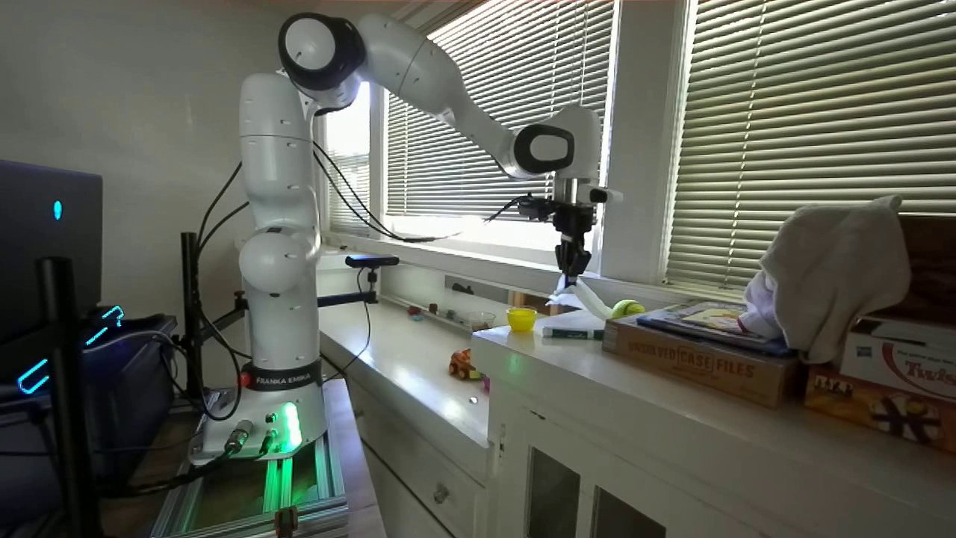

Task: Use the paper towel to clean the mirror

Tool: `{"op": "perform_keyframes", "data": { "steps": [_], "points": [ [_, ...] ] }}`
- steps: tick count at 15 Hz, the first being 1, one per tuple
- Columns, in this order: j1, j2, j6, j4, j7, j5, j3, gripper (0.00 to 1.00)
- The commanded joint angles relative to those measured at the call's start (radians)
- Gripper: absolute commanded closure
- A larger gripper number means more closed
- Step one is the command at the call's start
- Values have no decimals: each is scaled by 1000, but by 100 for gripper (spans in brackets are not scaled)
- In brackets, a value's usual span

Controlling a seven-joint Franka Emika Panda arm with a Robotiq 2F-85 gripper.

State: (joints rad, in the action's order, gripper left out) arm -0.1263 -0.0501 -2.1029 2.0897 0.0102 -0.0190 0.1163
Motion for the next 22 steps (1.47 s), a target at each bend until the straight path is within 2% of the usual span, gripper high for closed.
{"op": "perform_keyframes", "data": {
  "steps": [1, 10, 16, 18, 22],
  "points": [
    [5, -20, 53, -33, 29, 10, -3, 100],
    [43, -73, 168, -78, -6, -27, -36, 100],
    [86, -96, 159, -78, -61, -35, -69, 100],
    [99, -101, 99, -68, -77, -13, -83, 100],
    [132, -79, 65, -57, -138, -49, -103, 100]
  ]
}}
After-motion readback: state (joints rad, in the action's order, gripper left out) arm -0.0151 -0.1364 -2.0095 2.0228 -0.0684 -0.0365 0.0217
